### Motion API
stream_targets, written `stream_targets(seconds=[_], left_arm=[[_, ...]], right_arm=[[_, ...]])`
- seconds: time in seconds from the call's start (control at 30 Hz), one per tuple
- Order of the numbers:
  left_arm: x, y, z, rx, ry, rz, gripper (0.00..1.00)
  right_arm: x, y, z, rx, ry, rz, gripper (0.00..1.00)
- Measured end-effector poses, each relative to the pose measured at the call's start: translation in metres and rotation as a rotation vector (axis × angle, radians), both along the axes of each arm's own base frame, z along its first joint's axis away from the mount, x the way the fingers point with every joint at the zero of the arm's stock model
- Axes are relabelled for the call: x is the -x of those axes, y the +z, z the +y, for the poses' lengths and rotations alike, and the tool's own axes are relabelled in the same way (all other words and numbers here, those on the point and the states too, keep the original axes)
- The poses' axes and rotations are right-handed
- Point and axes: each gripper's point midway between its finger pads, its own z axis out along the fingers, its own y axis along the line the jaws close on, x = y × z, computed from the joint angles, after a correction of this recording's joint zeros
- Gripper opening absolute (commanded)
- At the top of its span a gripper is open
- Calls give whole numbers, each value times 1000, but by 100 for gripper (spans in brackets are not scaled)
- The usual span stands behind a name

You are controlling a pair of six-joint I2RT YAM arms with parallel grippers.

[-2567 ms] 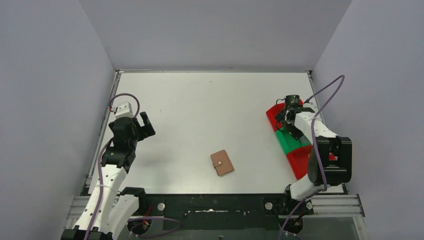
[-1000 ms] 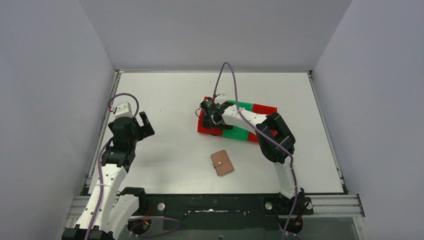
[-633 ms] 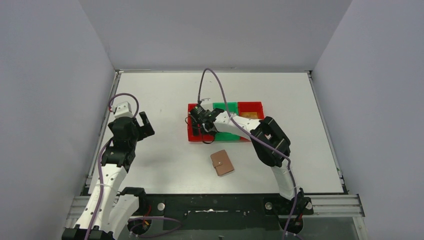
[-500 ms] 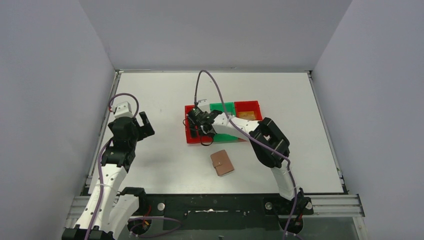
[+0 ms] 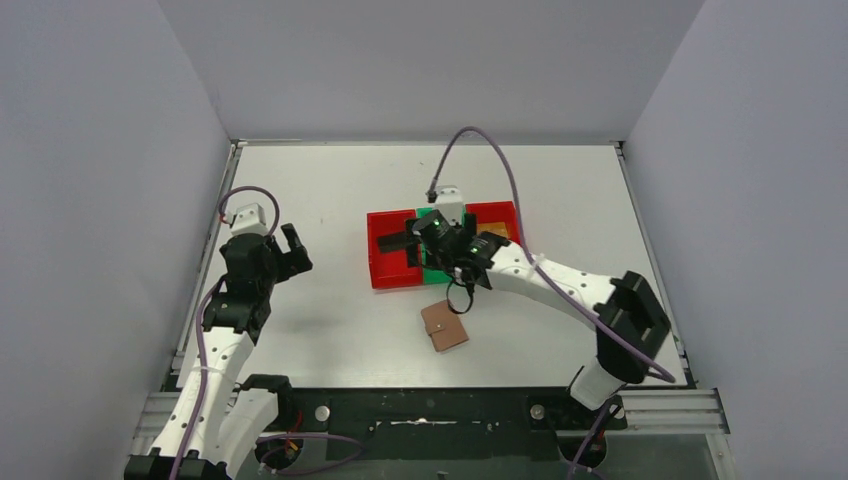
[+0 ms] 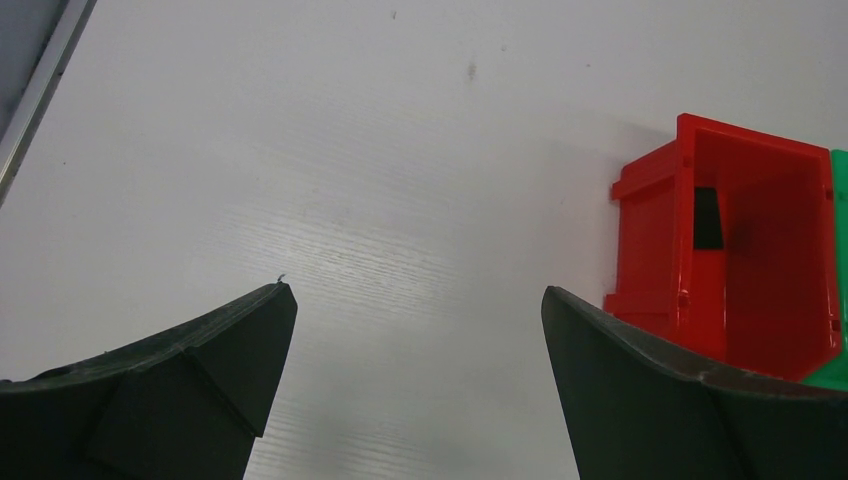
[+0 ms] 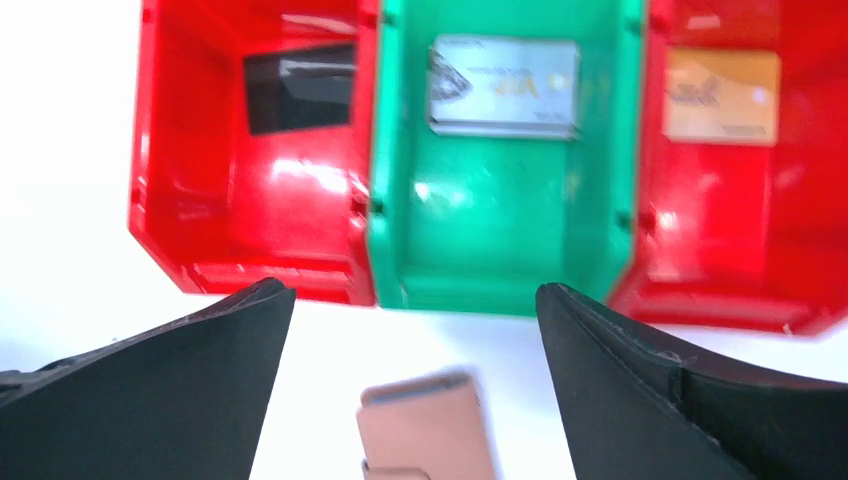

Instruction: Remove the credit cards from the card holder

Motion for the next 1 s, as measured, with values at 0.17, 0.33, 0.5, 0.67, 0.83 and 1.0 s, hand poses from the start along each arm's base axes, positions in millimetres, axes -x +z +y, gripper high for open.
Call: stream_targets(seconds=[0.17, 0.33, 0.5, 0.67, 0.83, 1.0], left_arm=[[1, -2, -4, 47, 15, 7, 97], [4, 3, -26, 165, -49, 2, 98], [4, 12, -72, 347, -234, 2, 87], [10, -10, -115, 473, -380, 140, 78], [50, -34, -184, 416, -583, 288, 67], [82, -51, -223, 324, -676, 349, 60]], right_arm=[[40, -12, -49, -101, -76, -13, 98], [89, -83, -80, -160, -100, 114, 87], [109, -109, -73, -301, -101, 185, 71], [114, -108, -56, -421, -82, 215, 52], [123, -112, -48, -494, -51, 241, 40], [131, -114, -43, -596, -55, 242, 35]])
